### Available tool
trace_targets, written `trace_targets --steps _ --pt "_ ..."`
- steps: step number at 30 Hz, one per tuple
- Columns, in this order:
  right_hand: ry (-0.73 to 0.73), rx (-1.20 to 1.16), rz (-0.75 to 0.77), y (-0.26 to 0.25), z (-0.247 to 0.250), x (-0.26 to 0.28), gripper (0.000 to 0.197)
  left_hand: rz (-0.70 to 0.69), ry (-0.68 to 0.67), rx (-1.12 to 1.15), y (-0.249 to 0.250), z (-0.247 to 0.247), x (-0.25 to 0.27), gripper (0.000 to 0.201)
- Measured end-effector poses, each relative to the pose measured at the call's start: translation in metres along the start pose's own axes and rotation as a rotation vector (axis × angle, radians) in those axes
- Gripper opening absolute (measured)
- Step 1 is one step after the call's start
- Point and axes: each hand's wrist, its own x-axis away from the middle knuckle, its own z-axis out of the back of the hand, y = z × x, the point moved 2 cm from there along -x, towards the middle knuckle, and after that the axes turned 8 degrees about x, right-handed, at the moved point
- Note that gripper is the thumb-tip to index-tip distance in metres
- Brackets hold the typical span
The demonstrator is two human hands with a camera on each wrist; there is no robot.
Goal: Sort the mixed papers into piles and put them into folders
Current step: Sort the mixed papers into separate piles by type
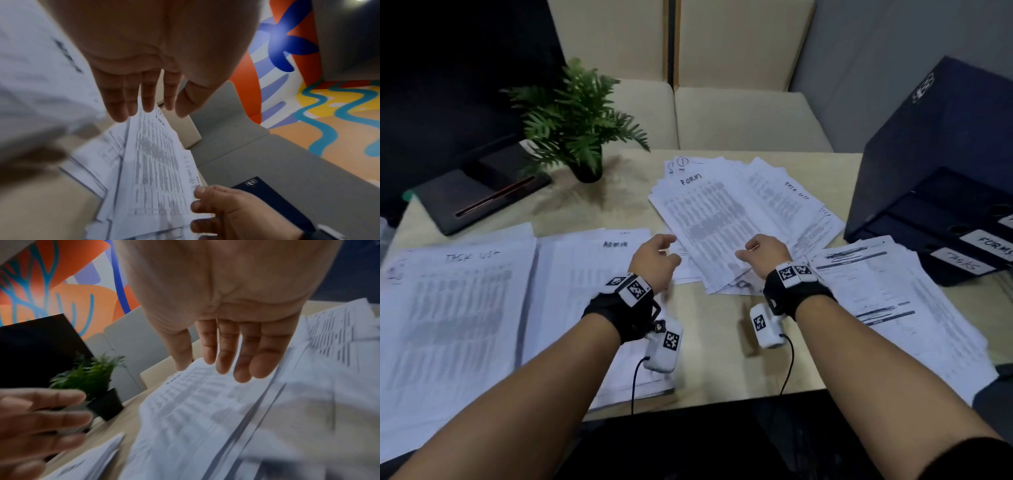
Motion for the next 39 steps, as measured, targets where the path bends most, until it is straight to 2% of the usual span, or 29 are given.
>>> trace_targets --steps 5,9,11,15,18,21,27,30,32,34,37,39 --pt "0.002 0.035 -0.015 0.033 0.037 -0.056 0.036 0.099 0.051 -0.052 0.009 -0.054 -0.033 0.043" --pt "-0.028 0.163 0.000 0.041 0.040 -0.091 0.057 0.183 0.072 -0.086 0.003 -0.080 -0.043 0.046" --pt "-0.028 0.254 0.001 0.042 0.035 -0.104 0.061 0.217 0.100 -0.091 -0.002 -0.088 -0.046 0.047" --pt "-0.024 0.353 -0.010 0.042 0.023 -0.116 0.062 0.257 0.126 -0.151 -0.004 -0.096 -0.048 0.046" --pt "-0.053 0.355 -0.004 0.046 0.014 -0.118 0.050 0.257 0.189 -0.119 -0.001 -0.098 -0.047 0.047" --pt "-0.060 0.204 0.037 0.051 0.012 -0.116 0.022 0.253 0.243 -0.091 0.000 -0.098 -0.048 0.052" --pt "-0.029 -0.323 0.182 0.059 0.041 -0.079 0.012 0.264 0.335 0.088 -0.009 -0.080 -0.039 0.066" --pt "-0.119 -0.648 0.125 0.079 0.036 -0.054 0.017 0.244 0.256 0.255 -0.016 -0.068 -0.030 0.069" --pt "-0.181 -0.656 0.077 0.093 0.023 -0.038 0.017 0.203 0.155 0.297 -0.021 -0.059 -0.021 0.059" --pt "-0.214 -0.623 0.029 0.104 0.009 -0.027 0.013 0.183 0.098 0.234 -0.026 -0.052 -0.011 0.055" --pt "-0.207 -0.608 -0.023 0.109 -0.010 -0.007 0.020 0.177 0.082 0.123 -0.032 -0.043 0.007 0.037" --pt "-0.170 -0.582 -0.039 0.109 -0.020 0.005 0.020 0.190 0.035 0.079 -0.043 -0.043 0.017 0.033"
